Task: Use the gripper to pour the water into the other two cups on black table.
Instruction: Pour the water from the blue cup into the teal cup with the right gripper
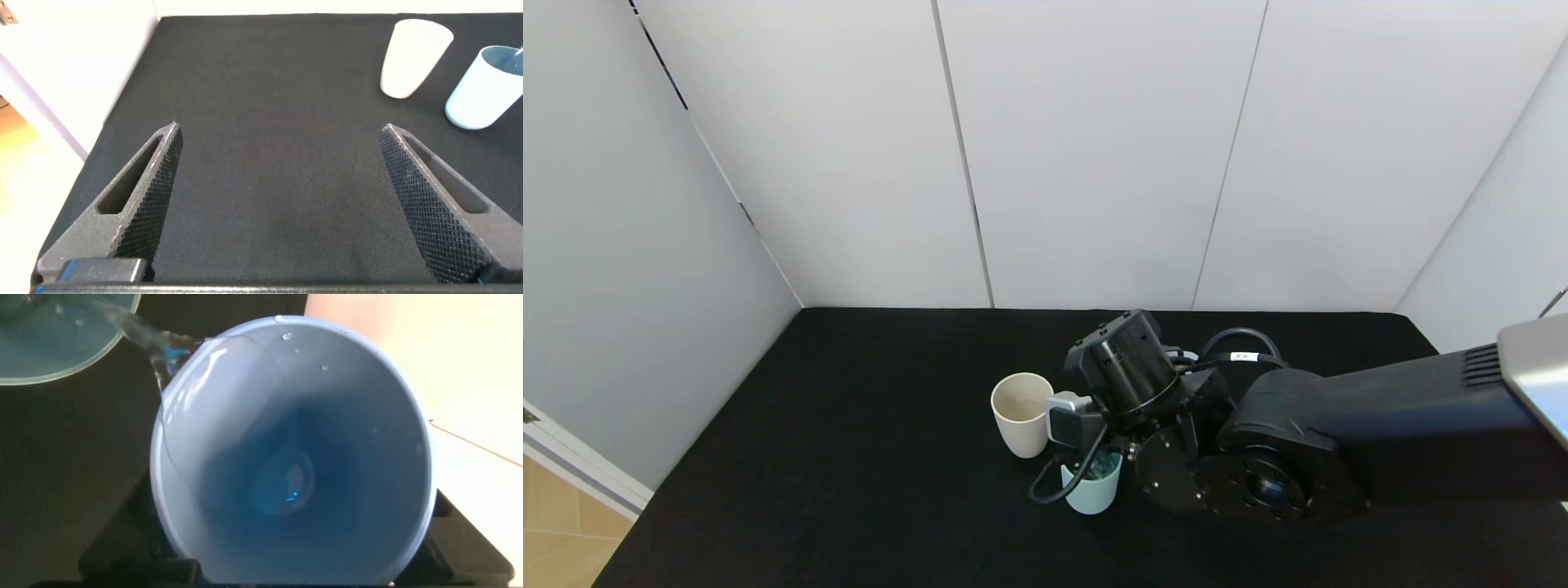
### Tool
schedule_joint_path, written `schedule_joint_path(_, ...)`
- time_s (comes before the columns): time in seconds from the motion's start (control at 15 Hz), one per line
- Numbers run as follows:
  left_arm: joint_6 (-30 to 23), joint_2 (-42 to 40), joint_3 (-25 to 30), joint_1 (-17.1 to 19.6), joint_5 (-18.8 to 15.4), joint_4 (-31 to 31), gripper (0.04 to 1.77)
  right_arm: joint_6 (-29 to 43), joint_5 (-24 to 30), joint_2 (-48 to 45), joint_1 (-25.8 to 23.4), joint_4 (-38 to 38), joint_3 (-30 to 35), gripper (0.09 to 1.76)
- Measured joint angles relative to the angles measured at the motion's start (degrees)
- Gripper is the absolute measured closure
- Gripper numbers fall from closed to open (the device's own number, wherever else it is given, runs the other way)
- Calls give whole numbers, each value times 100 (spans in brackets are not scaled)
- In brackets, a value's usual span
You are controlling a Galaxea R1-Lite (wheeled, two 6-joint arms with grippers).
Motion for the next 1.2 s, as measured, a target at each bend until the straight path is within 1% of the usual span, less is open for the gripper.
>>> schedule_joint_path(0.67,0,0,0,0,2,0,9,-177,-6,-33,138,0,-5,53)
schedule_joint_path(0.87,0,0,0,0,2,0,9,-301,-108,-33,160,-2,-35,53)
schedule_joint_path(1.2,0,0,0,0,0,0,9,-352,-127,-33,196,-5,-48,53)
